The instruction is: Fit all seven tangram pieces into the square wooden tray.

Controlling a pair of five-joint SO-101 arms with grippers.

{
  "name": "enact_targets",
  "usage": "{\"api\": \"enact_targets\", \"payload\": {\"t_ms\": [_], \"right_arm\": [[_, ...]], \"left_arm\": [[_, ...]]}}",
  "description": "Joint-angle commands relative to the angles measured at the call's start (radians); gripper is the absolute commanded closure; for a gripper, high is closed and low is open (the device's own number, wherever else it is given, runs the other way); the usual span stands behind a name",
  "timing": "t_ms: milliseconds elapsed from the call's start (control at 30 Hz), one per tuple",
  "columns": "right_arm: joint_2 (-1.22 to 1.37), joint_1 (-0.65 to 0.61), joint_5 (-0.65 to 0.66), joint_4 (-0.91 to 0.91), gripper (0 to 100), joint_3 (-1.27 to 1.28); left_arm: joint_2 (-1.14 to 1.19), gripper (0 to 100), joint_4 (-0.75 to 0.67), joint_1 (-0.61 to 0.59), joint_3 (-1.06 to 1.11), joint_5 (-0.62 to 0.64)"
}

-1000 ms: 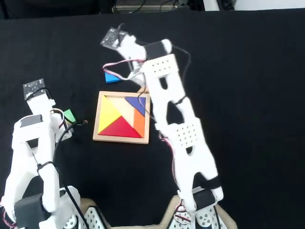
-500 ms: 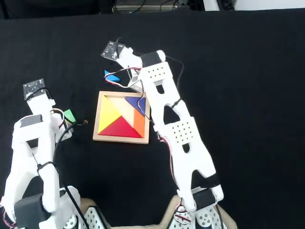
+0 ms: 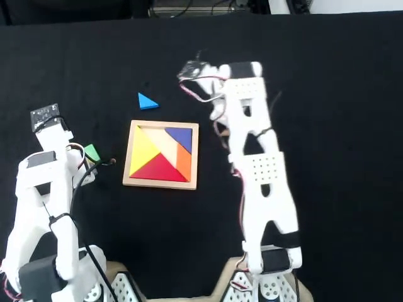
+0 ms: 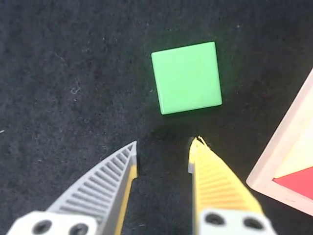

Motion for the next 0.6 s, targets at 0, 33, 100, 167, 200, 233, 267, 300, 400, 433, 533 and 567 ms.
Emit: {"api": "enact_targets", "payload": {"t_ms": [0,33,100,167,200,233,267,300,400,433,533,567], "right_arm": [[-0.082,0.095,0.000,0.037,98.7,-0.030],[-0.105,0.112,0.000,0.038,98.7,-0.027],[-0.163,0.150,0.000,0.038,98.7,0.016],[-0.245,0.175,0.003,0.038,98.7,0.119],[-0.297,0.183,0.005,0.038,98.7,0.199],[-0.354,0.189,0.006,0.038,98.7,0.288],[-0.420,0.189,0.008,0.038,98.7,0.387],[-0.490,0.189,0.018,0.037,98.7,0.487],[-0.688,0.183,0.133,-0.008,98.7,0.751],[-0.743,0.181,0.170,-0.058,98.6,0.823],[-0.862,0.189,0.244,-0.255,96.8,0.986],[-0.888,0.186,0.262,-0.310,93.6,1.026]], "left_arm": [[-0.020,82,-0.018,0.015,-0.005,0.000],[-0.020,82,-0.018,0.015,-0.005,0.000],[-0.020,82,-0.018,0.015,-0.005,0.000],[-0.020,82,-0.018,0.015,-0.005,0.000],[-0.018,82,-0.018,0.015,-0.005,0.000],[-0.018,82,-0.018,0.015,-0.005,0.000],[-0.018,82,-0.018,0.015,-0.005,0.000],[-0.018,82,-0.018,0.015,-0.005,0.000],[-0.018,82,-0.018,0.015,-0.005,0.000],[-0.018,82,-0.018,0.019,-0.004,0.000],[-0.018,82,-0.018,0.033,-0.002,0.000],[-0.018,82,-0.018,0.035,-0.002,0.000]]}}
